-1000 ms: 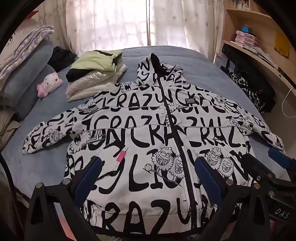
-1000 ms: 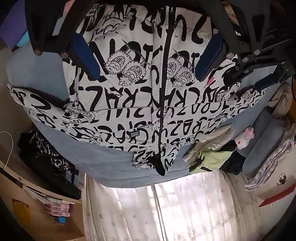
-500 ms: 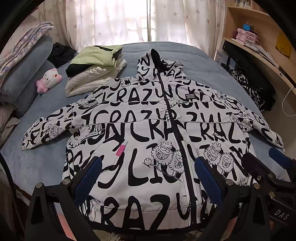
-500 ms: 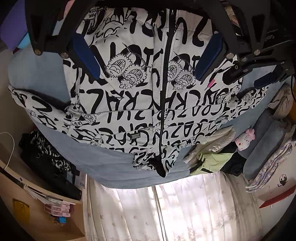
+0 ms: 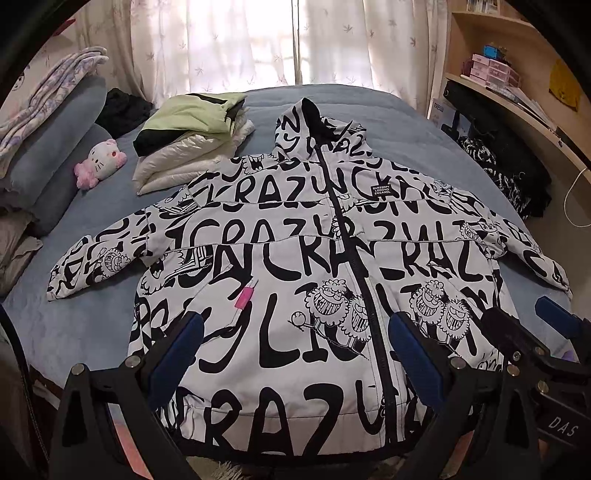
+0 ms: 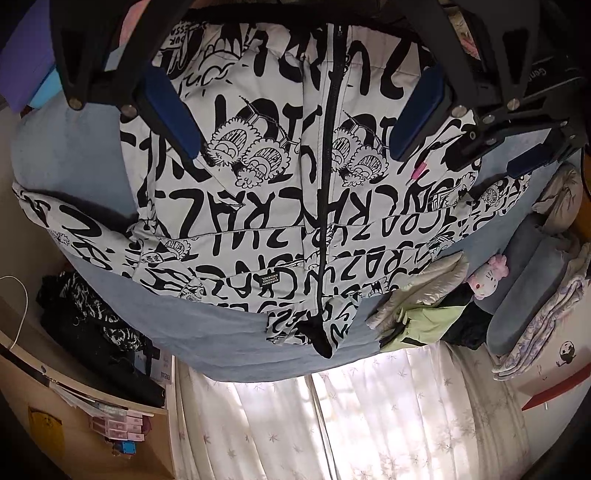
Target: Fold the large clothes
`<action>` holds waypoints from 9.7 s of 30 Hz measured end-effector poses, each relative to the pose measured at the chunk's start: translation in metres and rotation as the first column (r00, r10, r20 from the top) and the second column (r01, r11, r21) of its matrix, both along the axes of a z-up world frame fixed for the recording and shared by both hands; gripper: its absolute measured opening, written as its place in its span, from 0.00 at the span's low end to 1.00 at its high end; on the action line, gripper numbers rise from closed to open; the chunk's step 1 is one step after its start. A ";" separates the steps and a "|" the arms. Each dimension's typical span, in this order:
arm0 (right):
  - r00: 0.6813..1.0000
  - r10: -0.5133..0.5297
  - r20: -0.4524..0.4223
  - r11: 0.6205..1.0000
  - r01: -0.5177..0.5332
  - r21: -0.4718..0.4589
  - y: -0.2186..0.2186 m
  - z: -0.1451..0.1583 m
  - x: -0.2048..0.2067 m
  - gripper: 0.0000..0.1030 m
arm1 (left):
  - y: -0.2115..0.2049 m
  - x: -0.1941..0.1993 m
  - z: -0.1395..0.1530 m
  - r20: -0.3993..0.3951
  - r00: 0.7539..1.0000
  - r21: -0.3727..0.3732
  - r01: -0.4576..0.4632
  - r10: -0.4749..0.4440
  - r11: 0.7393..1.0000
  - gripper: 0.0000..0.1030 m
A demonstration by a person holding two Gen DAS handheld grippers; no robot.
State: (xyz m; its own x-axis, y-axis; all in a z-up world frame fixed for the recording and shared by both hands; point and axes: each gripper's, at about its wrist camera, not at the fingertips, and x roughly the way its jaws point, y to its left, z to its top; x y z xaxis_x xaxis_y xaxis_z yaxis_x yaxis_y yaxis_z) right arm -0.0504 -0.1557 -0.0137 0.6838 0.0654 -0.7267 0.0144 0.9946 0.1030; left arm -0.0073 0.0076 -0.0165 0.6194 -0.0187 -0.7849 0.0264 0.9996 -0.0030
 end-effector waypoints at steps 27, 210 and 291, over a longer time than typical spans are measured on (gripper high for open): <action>1.000 -0.002 -0.016 1.000 0.002 0.013 0.000 -0.008 0.000 1.00 | 0.000 -0.001 -0.001 0.000 1.000 0.003 0.001 -0.001 1.000 0.96; 0.934 -0.181 -0.309 0.922 0.271 0.277 -0.263 -0.128 0.348 0.63 | 0.015 0.309 -0.160 -0.123 0.992 -0.209 -0.023 -0.003 0.978 0.57; 0.935 -0.279 -0.219 0.948 0.305 0.092 -0.219 -0.107 0.306 0.32 | -0.020 0.333 -0.136 -0.114 0.994 -0.062 -0.008 0.001 0.998 0.47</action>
